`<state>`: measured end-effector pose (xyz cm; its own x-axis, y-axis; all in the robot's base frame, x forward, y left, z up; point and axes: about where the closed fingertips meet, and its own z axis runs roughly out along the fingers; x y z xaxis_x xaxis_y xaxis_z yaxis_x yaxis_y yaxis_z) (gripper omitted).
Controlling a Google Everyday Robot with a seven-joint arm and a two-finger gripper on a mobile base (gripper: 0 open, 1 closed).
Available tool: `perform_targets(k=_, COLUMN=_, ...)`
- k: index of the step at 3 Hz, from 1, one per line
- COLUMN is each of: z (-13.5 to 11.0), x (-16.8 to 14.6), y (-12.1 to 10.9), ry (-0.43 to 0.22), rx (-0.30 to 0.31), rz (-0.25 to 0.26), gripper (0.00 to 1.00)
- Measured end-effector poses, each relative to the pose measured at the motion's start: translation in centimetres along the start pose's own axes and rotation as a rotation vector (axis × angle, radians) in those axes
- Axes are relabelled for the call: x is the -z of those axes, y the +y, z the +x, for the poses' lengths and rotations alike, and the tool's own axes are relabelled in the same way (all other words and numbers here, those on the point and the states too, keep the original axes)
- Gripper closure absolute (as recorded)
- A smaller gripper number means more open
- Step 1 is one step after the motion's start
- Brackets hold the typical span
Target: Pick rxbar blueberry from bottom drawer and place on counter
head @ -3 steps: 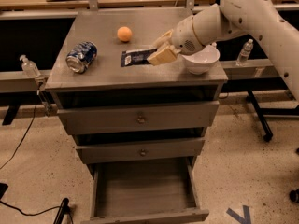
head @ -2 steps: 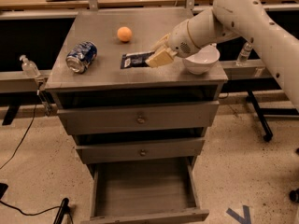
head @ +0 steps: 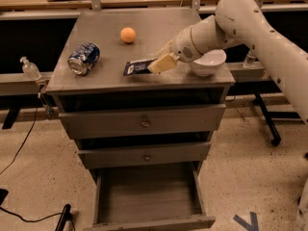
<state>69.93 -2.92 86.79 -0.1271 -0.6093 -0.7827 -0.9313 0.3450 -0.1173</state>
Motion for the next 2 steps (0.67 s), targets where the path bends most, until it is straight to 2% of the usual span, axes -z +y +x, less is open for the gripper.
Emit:
perform_targets(k=1, z=-0.03, x=-0.38, y=0.22, ry=0.002, rx=0.003, rz=-0.008, gripper=0.00)
perform_targets(k=2, z=-0.03, x=-0.39, y=0.22, ry=0.002, rx=0.003, rz=-0.008, gripper=0.00)
